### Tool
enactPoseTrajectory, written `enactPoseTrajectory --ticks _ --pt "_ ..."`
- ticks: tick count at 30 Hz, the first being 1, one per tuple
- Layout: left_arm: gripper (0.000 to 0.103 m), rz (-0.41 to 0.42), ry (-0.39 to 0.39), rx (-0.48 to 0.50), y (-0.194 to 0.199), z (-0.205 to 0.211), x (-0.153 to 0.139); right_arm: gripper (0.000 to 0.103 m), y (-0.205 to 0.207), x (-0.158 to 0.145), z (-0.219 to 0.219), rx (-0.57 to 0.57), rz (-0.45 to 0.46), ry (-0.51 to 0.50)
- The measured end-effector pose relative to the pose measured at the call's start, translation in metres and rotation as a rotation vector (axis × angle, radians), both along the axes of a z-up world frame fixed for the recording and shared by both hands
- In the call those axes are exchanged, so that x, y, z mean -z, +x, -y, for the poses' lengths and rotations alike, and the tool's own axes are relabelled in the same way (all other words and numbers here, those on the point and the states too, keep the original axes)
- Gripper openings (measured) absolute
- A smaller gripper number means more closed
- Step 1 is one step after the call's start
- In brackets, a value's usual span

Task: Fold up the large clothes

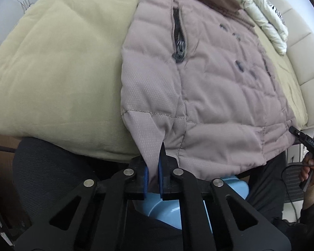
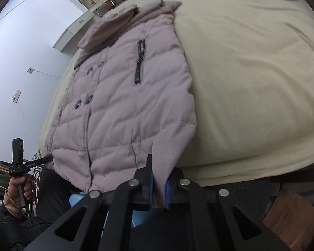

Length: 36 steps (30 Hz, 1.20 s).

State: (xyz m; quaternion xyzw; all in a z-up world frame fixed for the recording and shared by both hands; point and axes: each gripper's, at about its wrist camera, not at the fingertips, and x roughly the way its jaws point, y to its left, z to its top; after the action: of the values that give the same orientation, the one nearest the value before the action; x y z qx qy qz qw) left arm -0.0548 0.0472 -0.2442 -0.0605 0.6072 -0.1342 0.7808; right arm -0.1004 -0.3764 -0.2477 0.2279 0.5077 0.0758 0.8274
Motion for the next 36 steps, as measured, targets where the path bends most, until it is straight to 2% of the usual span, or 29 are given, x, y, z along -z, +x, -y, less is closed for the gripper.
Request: enactPoseTrajectory --ticks 8,14,19,24,30,33,36 --pt "0.004 0.211 -0.087 -0.029 0.031 -0.004 -0.099 0.008 0.029 -0.080 -0.004 0.001 0.227 0.049" --pt "0.003 0.322 -0.143 -0.039 0.079 -0.002 -0.152 0.008 0.078 -0.135 -0.004 0.006 0.374 0.064" --pt "0.003 0.414 -0.146 -0.059 0.138 0.000 -0.187 0.008 0.138 -0.174 0.005 0.033 0.461 0.080" --pt "0.003 0.466 -0.170 -0.096 0.228 0.000 -0.215 0.008 0.215 -0.206 0.015 0.064 0.527 0.041" --pt "0.003 0.490 -0.164 -0.117 0.356 0.017 -0.229 0.007 0.323 -0.214 0.031 0.141 0.527 0.014" --pt "0.003 0.499 -0.134 -0.129 0.421 0.030 -0.223 0.007 0.374 -0.198 0.046 0.204 0.491 0.017" --pt "0.003 0.489 -0.095 -0.157 0.486 0.041 -0.205 0.008 0.424 -0.172 0.061 0.268 0.435 0.000"
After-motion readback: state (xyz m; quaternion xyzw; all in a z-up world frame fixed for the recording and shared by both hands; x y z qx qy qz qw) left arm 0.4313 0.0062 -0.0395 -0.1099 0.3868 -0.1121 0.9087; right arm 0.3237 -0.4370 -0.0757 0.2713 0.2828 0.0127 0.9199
